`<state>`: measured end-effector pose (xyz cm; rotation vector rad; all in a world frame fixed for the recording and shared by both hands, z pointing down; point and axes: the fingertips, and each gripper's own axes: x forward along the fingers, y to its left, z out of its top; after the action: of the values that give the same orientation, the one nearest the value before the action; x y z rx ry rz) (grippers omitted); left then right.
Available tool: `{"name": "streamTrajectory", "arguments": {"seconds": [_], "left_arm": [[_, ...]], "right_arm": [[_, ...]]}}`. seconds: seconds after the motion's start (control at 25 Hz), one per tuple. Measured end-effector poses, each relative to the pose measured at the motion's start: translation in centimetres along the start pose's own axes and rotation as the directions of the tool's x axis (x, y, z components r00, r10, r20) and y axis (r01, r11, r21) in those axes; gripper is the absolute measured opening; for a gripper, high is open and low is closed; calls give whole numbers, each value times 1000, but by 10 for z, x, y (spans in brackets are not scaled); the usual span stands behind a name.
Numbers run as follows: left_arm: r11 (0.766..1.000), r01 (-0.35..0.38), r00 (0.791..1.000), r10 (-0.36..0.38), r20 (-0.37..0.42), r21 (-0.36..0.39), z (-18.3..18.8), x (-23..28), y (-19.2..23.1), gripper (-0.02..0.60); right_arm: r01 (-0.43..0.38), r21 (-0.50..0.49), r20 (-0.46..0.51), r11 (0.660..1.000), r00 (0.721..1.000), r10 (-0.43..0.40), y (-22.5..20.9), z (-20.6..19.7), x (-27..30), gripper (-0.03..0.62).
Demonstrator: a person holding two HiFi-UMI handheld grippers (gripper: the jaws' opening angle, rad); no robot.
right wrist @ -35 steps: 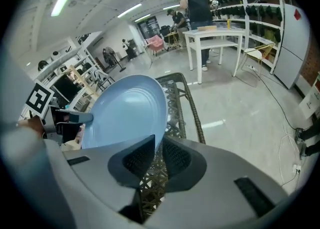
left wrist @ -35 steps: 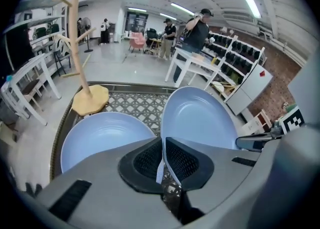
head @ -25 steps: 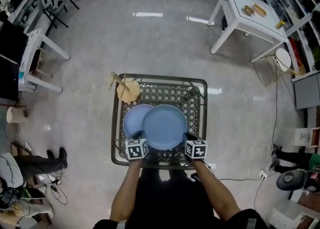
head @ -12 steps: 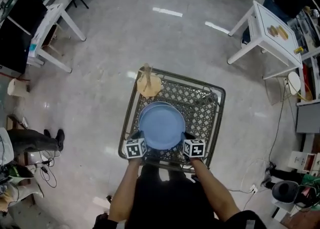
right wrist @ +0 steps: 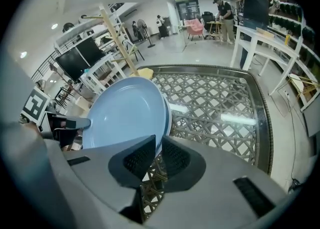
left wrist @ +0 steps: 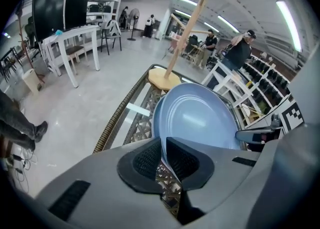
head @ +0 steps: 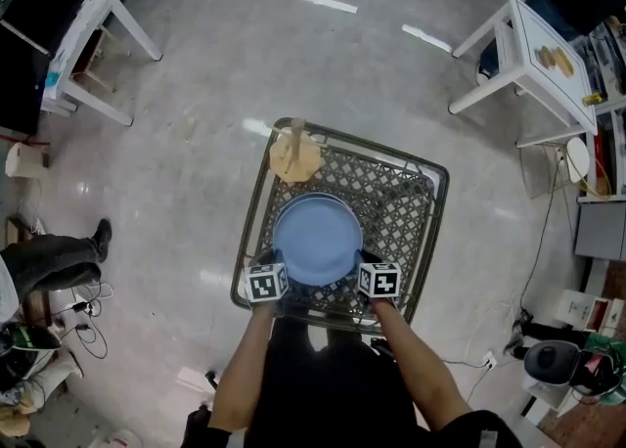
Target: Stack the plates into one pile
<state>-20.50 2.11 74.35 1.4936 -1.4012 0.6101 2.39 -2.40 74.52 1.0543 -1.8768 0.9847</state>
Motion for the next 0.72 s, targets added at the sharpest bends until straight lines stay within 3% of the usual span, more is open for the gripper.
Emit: {"name": "streamTrajectory", "arguments": {"seconds": [0.72], "left_arm": [[1000,-4,999,4,-46,12,2,22,8,44]], "right_arm": [[7,-3,-65,1000,998,-7,-7,3,26,38]]}}
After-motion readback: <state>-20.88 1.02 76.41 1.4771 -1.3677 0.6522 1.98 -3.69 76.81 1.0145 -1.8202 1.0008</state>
